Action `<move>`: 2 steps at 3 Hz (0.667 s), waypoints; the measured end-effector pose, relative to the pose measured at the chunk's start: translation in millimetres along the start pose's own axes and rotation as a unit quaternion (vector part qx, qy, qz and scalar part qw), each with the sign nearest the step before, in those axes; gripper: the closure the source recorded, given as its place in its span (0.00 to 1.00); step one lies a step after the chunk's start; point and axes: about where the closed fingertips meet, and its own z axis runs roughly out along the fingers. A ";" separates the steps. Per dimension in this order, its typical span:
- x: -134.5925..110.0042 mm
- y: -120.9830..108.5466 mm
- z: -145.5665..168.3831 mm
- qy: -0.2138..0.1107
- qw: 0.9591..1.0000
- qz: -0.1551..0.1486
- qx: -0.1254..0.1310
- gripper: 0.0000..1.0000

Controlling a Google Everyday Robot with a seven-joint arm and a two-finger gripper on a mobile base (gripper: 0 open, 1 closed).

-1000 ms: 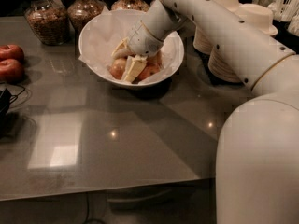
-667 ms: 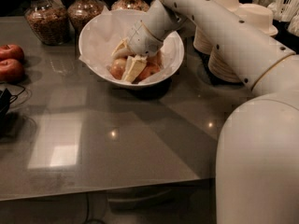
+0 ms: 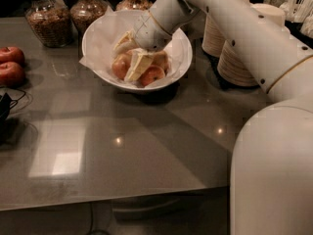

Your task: Pick apple from white bowl

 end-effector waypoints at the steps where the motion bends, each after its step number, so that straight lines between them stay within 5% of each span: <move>1: -34.9 -5.9 -35.8 -0.002 0.999 -0.047 0.023 1.00; 2: -55.8 -8.9 -61.6 -0.002 0.996 -0.074 0.044 1.00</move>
Offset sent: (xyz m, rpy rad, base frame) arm -0.0301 -0.0200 0.1257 0.0858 -0.2379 0.0592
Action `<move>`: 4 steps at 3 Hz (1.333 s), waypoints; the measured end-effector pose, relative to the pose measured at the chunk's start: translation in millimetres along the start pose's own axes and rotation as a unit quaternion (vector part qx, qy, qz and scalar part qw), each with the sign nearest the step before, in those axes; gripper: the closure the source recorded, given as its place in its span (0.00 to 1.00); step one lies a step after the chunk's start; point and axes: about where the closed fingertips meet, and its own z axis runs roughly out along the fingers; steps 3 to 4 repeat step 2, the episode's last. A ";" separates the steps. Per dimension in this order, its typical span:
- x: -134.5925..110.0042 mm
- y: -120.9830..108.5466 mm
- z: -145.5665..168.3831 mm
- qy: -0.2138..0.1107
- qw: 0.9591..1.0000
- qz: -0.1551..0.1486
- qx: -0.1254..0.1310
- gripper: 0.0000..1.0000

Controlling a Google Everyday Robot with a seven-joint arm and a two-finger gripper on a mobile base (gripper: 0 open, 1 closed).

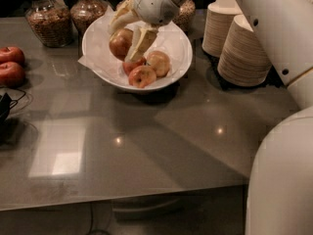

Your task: Pick apple from white bowl

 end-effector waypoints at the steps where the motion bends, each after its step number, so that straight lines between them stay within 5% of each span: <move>1: 3.0 3.1 -24.5 -0.033 0.999 -0.014 0.038 1.00; 4: 3.0 3.1 -24.5 -0.033 0.999 -0.014 0.038 1.00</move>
Offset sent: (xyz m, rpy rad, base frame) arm -0.0001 -0.0142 0.0115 0.0801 -0.0277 0.0111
